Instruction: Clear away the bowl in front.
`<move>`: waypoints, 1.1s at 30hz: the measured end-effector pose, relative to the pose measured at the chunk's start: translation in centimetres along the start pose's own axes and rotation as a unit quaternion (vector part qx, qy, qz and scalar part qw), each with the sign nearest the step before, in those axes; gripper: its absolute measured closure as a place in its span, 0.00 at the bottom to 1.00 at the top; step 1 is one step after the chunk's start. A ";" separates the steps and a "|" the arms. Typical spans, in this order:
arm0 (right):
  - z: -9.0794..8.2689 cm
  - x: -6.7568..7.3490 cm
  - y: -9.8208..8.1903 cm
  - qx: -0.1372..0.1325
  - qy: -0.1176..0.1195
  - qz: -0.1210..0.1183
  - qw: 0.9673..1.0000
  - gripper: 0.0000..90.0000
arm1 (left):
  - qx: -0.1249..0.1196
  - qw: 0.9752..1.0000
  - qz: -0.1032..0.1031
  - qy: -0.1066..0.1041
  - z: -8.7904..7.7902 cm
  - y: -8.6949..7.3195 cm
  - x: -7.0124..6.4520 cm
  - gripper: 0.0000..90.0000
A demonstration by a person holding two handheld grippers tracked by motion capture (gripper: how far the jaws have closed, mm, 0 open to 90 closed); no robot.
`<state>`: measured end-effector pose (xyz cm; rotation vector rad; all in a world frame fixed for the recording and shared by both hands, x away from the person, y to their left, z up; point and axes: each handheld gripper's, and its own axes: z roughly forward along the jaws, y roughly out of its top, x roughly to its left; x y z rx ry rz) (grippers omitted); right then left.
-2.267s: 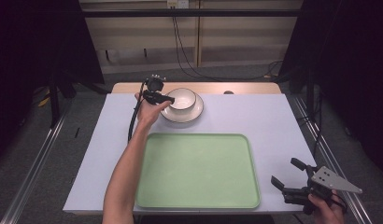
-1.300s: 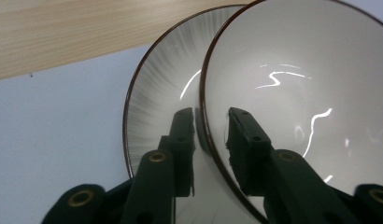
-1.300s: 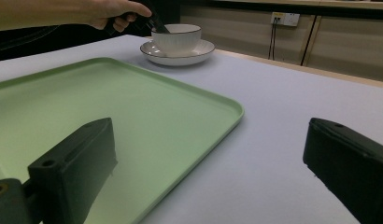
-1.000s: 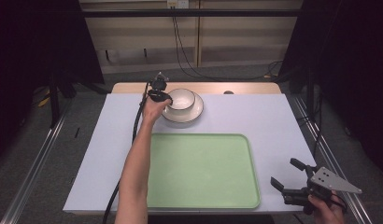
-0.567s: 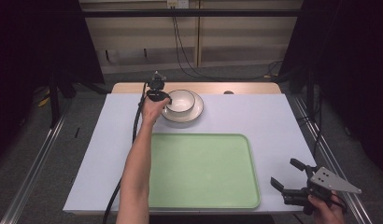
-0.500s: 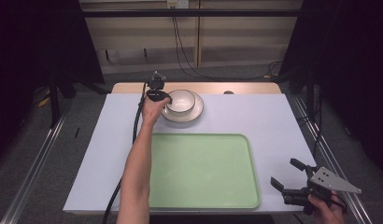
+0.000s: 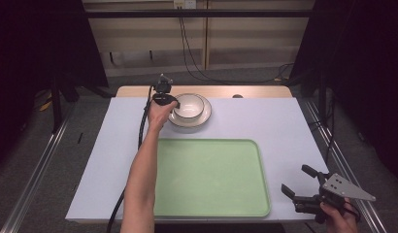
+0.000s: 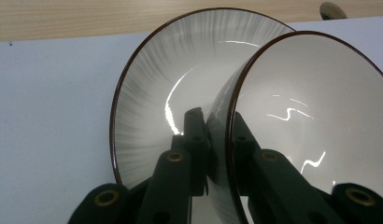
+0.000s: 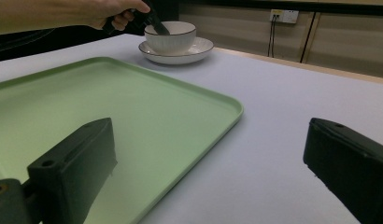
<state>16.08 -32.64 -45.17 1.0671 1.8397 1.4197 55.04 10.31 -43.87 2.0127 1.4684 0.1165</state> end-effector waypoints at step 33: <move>0.0 0.1 0.0 -0.014 -0.001 -0.004 1.000 0.00 | -0.022 0.999 0.020 -0.024 -4.3 0.6 -1.5 0.91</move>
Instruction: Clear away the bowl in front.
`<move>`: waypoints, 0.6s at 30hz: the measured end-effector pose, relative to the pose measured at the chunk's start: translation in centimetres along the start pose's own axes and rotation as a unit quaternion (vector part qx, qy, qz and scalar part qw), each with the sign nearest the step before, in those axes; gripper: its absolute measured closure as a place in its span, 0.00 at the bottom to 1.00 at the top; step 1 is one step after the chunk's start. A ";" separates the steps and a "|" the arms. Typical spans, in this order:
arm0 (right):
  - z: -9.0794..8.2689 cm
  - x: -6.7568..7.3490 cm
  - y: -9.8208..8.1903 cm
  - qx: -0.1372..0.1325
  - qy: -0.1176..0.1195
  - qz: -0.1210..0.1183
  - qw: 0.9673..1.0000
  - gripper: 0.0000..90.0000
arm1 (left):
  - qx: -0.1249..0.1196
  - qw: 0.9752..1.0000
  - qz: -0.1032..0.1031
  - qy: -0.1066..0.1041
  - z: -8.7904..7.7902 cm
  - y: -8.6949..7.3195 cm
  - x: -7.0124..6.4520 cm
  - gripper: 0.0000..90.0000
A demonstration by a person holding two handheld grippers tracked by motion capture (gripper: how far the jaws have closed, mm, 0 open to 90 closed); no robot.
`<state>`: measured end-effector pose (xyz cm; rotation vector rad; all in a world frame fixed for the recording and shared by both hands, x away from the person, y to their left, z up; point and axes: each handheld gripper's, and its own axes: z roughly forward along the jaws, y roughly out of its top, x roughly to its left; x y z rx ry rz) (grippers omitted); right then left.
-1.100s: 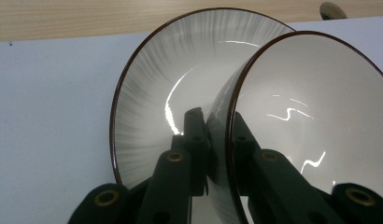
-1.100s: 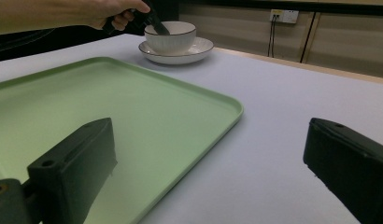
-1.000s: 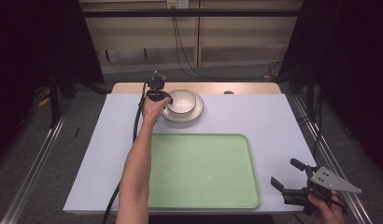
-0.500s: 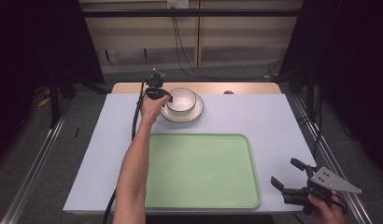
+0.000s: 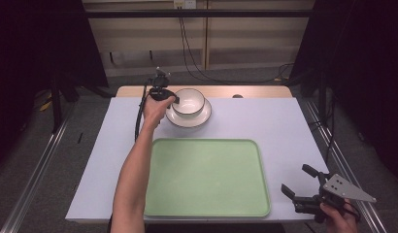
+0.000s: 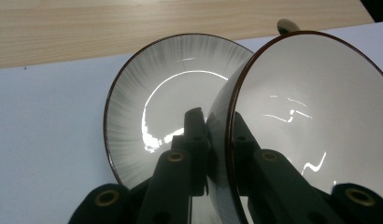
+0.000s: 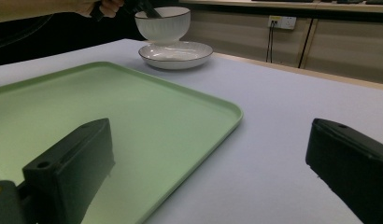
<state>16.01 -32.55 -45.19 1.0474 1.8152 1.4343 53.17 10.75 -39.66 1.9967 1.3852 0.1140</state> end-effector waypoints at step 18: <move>-0.1 0.0 0.0 -0.002 0.003 -0.004 1.000 0.00 | -0.007 0.999 0.026 -0.026 -1.3 -0.2 -1.9 0.91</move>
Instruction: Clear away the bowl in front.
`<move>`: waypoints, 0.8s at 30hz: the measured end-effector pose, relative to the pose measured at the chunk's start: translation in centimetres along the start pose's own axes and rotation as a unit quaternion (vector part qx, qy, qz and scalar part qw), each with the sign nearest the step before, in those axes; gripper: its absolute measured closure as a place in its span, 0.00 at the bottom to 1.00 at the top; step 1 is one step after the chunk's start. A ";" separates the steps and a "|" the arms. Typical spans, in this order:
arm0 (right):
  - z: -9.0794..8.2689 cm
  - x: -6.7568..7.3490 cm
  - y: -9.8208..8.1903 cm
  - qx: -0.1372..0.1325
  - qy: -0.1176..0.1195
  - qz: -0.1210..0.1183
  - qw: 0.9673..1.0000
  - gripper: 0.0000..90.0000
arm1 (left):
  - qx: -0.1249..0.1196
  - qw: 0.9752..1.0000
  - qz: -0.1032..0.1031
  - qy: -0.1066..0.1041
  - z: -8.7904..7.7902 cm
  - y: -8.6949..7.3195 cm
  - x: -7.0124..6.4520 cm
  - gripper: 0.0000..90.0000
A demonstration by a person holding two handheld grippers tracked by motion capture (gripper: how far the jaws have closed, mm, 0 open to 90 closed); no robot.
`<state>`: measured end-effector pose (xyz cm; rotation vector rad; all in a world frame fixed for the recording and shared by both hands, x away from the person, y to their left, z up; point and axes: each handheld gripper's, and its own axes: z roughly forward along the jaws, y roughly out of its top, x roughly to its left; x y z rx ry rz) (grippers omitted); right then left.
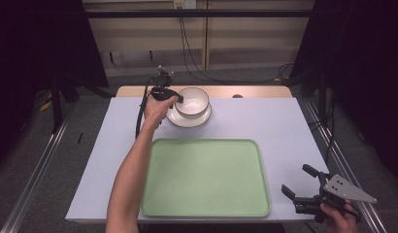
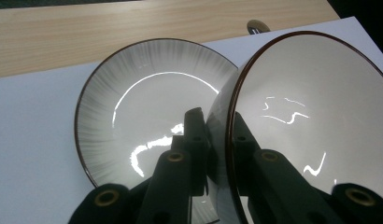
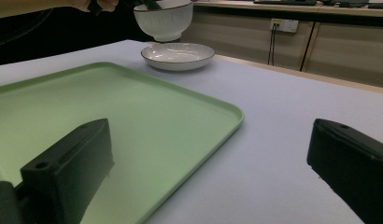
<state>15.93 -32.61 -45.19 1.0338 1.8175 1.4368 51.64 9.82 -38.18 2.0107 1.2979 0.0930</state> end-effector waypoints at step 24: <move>0.0 -0.1 0.0 0.000 -0.001 -0.002 1.000 0.00 | 0.016 0.998 0.051 -0.033 -0.9 -1.3 -3.6 0.91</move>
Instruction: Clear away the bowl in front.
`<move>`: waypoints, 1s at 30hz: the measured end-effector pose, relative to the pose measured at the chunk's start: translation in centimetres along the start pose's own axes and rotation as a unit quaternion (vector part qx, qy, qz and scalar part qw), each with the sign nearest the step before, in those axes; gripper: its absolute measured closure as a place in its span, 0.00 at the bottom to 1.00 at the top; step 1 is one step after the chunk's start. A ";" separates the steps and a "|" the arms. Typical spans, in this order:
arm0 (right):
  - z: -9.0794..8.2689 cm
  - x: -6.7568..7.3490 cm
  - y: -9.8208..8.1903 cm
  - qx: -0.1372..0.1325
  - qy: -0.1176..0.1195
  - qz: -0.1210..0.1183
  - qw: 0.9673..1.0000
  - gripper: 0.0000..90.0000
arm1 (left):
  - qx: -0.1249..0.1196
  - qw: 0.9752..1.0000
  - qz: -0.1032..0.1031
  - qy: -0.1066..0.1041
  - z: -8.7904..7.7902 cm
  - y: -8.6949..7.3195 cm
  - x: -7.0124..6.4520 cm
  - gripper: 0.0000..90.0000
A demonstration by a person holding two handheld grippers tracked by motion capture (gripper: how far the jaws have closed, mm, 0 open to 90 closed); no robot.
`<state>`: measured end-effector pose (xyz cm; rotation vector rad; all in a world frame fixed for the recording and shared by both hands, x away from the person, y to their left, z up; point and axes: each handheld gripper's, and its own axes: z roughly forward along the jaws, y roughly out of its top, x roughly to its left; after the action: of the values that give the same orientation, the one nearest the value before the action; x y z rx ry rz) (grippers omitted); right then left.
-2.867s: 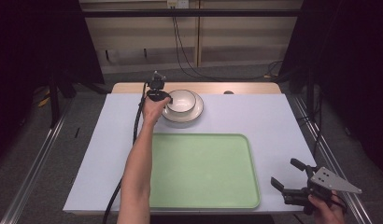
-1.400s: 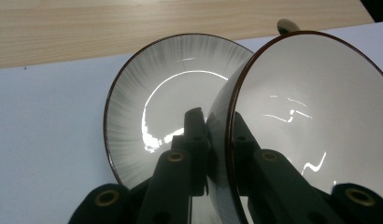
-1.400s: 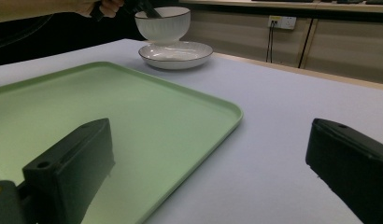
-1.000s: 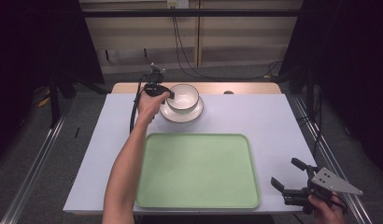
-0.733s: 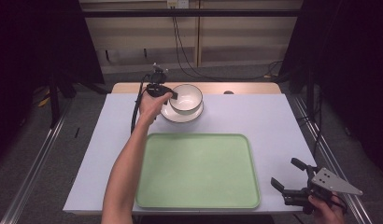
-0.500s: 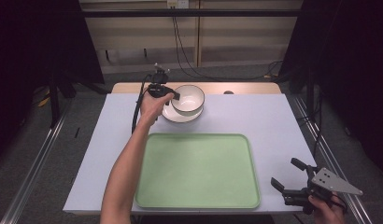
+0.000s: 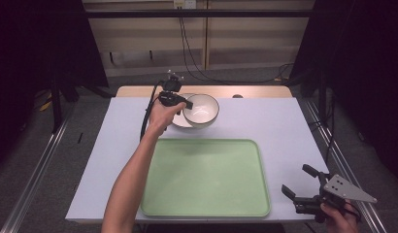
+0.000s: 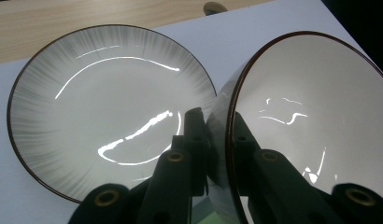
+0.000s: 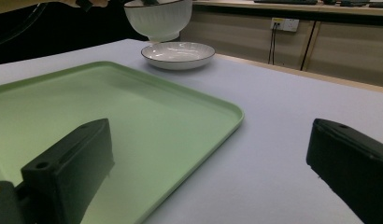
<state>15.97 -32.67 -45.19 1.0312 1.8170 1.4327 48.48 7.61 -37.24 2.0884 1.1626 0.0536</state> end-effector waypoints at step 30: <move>-0.1 0.0 0.1 0.001 0.005 0.000 1.000 0.00 | 0.033 0.998 0.036 -0.048 4.0 -1.7 -5.8 0.91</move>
<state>15.92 -32.65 -45.12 1.0263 1.8254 1.4391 45.26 1.48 -39.43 2.1650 1.0456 -0.0513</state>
